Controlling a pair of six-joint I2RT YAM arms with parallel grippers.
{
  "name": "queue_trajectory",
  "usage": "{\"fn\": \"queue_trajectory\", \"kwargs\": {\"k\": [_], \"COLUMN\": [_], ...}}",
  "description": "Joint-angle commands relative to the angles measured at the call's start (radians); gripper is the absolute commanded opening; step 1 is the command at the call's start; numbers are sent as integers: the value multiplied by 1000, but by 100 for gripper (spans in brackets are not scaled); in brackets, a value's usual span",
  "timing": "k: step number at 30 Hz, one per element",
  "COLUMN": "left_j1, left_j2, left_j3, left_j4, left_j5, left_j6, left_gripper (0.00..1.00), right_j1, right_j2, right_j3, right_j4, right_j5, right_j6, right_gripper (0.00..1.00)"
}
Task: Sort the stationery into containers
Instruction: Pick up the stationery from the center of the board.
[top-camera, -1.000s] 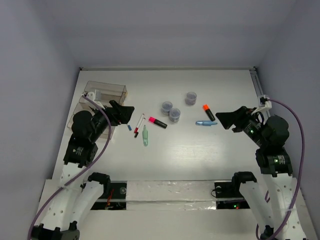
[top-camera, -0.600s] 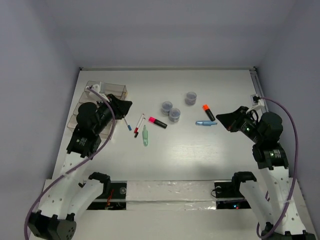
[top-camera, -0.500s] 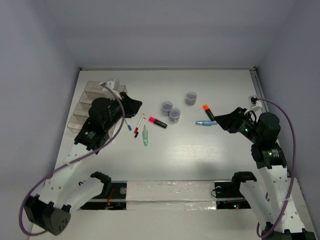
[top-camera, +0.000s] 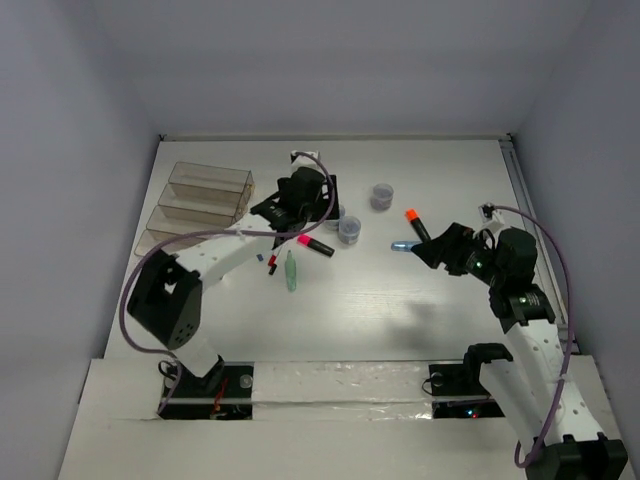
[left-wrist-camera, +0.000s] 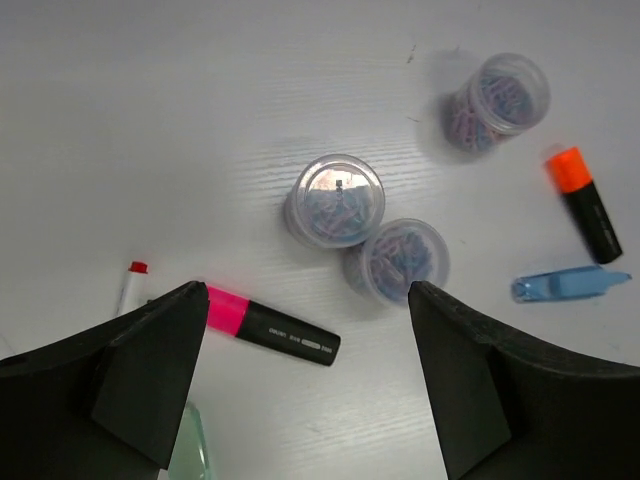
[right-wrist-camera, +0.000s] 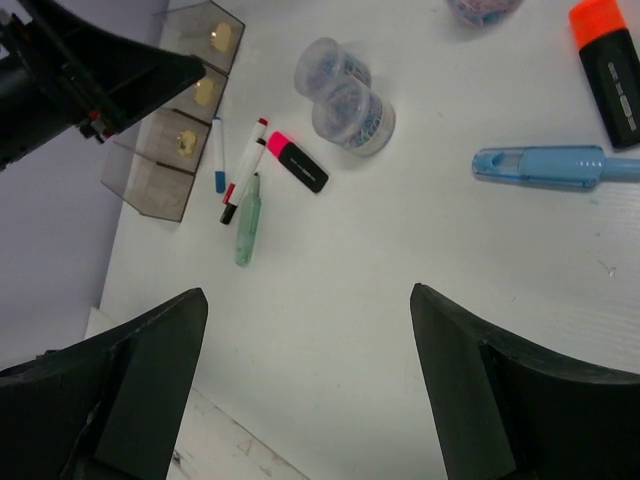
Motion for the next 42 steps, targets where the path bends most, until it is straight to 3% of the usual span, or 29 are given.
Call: {"fn": "queue_trajectory", "kwargs": {"k": [1, 16, 21, 30, 34, 39, 40, 42], "left_j1": [-22, -33, -33, -33, -33, -33, -33, -23], "left_j2": [103, 473, 499, 549, 568, 556, 547, 537], "left_j3": [108, 455, 440, 429, 425, 384, 377, 371], "left_j4": [-10, -136, -139, -115, -113, -84, -78, -73], "left_j5": [-66, -89, -133, -92, -80, -84, -89, -97], "left_j6": [28, 94, 98, 100, 95, 81, 80, 80], "left_gripper": [79, 79, 79, 76, 69, 51, 44, 41], "right_j1": [18, 117, 151, 186, 197, 197, 197, 197], "right_j2": [2, 53, 67, 96, 93, 94, 98, 99], "right_j3": [-23, -72, -72, -72, -74, -78, -80, -80], "right_j4": [54, 118, 136, 169, 167, 169, 172, 172], "right_j5": [-23, -35, -27, -30, -21, -20, -21, -21], "right_j6": [-16, -18, -15, -9, -10, -10, -10, -12], "right_gripper": [89, 93, 93, 93, 93, 93, 93, 93]}}
